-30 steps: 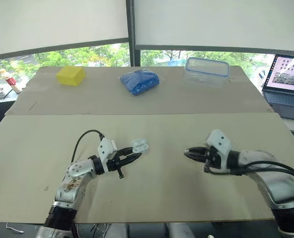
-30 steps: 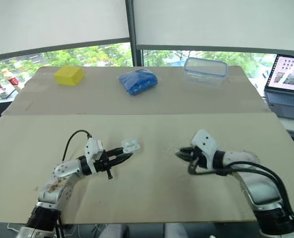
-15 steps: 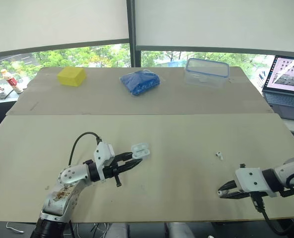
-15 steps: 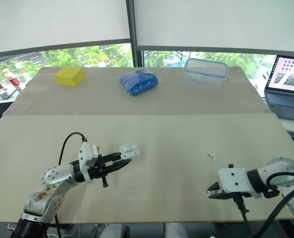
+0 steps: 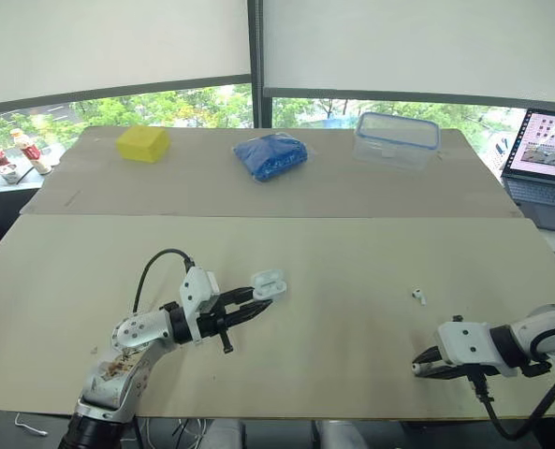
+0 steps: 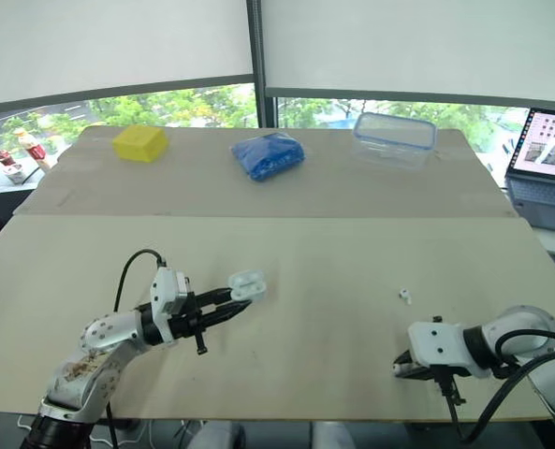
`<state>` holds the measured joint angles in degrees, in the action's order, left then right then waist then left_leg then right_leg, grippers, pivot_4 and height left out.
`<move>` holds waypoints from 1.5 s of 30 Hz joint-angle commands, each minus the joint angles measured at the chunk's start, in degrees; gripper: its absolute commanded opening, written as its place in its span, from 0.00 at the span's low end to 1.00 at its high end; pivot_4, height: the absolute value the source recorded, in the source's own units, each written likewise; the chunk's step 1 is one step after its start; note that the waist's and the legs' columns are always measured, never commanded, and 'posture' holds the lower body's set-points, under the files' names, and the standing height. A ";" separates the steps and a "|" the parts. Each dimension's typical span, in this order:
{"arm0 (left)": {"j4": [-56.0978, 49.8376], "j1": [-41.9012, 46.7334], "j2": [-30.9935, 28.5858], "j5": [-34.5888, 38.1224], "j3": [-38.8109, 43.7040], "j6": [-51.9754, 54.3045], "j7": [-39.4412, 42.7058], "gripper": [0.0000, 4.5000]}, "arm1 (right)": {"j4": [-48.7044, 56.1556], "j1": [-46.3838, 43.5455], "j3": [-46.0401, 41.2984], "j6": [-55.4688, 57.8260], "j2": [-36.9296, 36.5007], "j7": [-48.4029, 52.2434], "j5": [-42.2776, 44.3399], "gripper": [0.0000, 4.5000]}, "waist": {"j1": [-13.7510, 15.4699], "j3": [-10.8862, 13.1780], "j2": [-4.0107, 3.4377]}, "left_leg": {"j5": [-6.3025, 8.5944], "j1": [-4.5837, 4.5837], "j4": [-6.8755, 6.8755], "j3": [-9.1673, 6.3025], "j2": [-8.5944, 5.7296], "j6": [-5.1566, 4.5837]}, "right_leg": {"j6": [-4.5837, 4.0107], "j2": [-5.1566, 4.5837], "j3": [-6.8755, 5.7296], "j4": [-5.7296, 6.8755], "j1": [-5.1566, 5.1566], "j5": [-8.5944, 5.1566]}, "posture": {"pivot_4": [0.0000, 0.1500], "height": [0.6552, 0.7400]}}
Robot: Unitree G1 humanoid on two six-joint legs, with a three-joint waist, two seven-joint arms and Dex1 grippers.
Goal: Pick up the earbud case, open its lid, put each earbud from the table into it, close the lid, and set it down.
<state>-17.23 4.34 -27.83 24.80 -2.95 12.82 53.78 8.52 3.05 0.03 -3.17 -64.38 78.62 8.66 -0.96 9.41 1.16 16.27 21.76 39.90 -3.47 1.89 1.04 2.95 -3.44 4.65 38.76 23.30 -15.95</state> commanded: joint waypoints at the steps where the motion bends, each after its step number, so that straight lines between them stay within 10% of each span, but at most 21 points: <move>1: -1.19 0.80 0.04 0.90 0.02 -0.21 0.02 0.13 | -0.39 -0.55 0.21 2.41 -0.27 -0.68 -0.29 0.07 | 0.05 0.00 0.00 | 0.00 -0.07 0.00 0.00 0.00 0.00 | 0.00 0.00 0.00 -0.02 -0.08 0.00 | 1.00 0.36; 3: -1.09 0.93 0.00 0.92 0.02 -0.21 0.08 0.13 | -0.52 -0.58 0.26 2.67 -0.20 -0.82 -0.46 0.07 | 0.07 0.00 0.00 | 0.00 -0.15 -0.01 0.00 0.00 0.00 | 0.00 0.00 0.00 -0.06 -0.17 0.00 | 1.00 0.36; 4: -0.95 1.05 0.00 0.88 0.01 -0.24 0.10 0.13 | -0.46 -0.54 0.11 2.40 -0.02 -0.89 -0.32 0.29 | 0.08 0.00 0.01 | 0.00 -0.16 0.00 0.00 0.00 0.00 | 0.00 0.00 -0.01 -0.06 -0.18 0.00 | 1.00 0.36; 22: 0.98 2.03 0.41 -0.23 -1.53 -1.24 0.46 0.13 | 26.66 1.41 -5.89 30.63 -10.35 -5.25 4.63 0.30 | 0.14 0.03 -0.04 | 0.01 -0.09 -0.03 -0.02 0.01 -0.01 | 0.02 0.00 -0.03 -0.15 -0.16 0.00 | 1.00 0.36; 27: 1.18 2.22 0.60 -0.51 -1.98 -1.57 0.32 0.13 | 25.95 -3.73 2.02 30.36 -10.65 -7.09 -1.38 0.71 | 0.18 0.03 -0.04 | 0.01 -0.01 -0.03 -0.02 0.02 -0.01 | 0.03 -0.01 -0.06 -0.25 -0.12 0.00 | 1.00 0.36; 45: 3.39 0.66 1.90 -2.48 -3.22 -5.13 0.67 0.13 | 24.51 -9.14 11.84 28.29 -11.21 -5.25 -13.19 0.71 | 0.15 0.03 -0.06 | 0.02 0.05 -0.05 -0.04 0.04 -0.02 | 0.03 -0.02 -0.12 -0.31 -0.08 0.00 | 1.00 0.36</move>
<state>-12.84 4.75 -26.16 22.30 -6.14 9.44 54.15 32.02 -5.36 11.48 26.11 -75.50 72.75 -3.58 -0.81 9.44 1.10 16.28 21.82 39.86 -3.50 1.92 1.02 2.98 -3.46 4.53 38.45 23.22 -15.94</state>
